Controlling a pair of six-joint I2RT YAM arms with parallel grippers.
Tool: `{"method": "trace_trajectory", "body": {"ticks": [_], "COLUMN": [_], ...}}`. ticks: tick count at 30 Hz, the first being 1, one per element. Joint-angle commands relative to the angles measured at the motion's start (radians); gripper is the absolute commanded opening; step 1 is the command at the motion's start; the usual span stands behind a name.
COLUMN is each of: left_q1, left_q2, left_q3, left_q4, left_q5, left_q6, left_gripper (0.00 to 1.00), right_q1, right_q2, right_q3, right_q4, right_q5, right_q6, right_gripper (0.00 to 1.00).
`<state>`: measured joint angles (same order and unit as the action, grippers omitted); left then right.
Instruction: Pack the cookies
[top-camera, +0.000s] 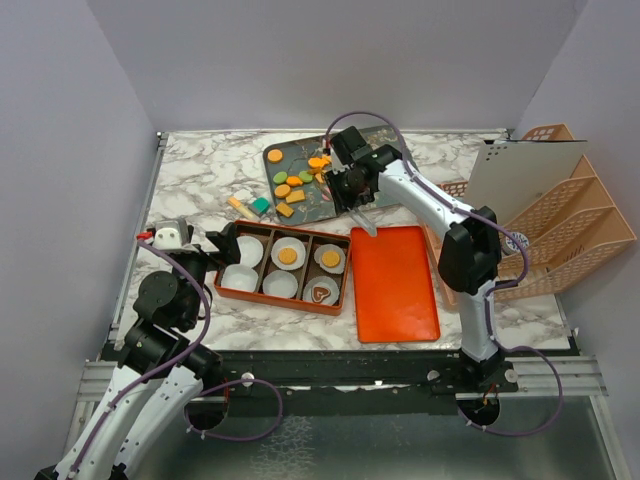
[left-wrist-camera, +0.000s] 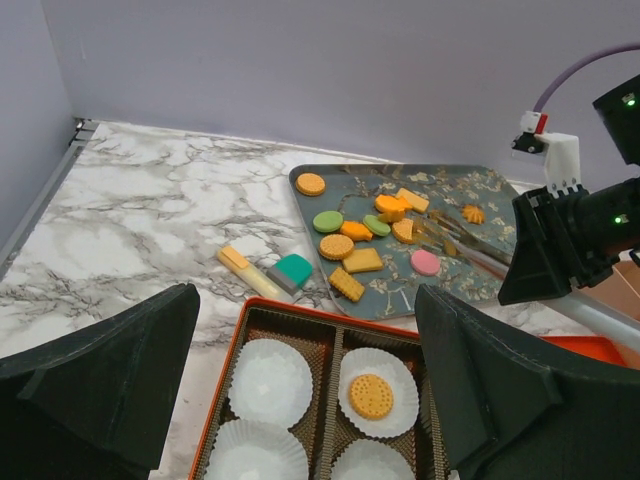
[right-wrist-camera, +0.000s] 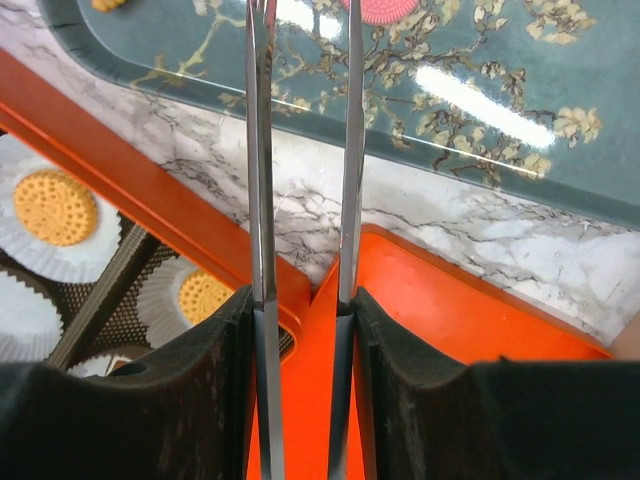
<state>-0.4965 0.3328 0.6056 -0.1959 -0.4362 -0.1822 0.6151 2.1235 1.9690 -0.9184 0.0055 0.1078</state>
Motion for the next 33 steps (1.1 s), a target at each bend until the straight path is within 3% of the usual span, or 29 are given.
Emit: {"method": "trace_trajectory", "body": {"ticks": [1, 14, 33], "left_q1": [0.009, 0.012, 0.012], "left_q2": [-0.001, -0.003, -0.001], "left_q3": [-0.008, -0.006, -0.007], "left_q4": [0.018, 0.015, 0.017], "left_q5": [0.014, 0.011, 0.013], "left_q6": [0.008, 0.009, 0.009], "left_gripper": [0.99, 0.99, 0.99], "right_q1": [-0.003, -0.002, -0.017], "right_q2": [-0.079, -0.067, 0.061], "right_q3": [-0.047, -0.101, 0.032], "right_q4": [0.014, -0.005, -0.029], "right_q5": [-0.04, 0.055, 0.078], "right_q6": [0.003, 0.026, 0.014], "right_gripper": [0.25, 0.54, 0.57]}}
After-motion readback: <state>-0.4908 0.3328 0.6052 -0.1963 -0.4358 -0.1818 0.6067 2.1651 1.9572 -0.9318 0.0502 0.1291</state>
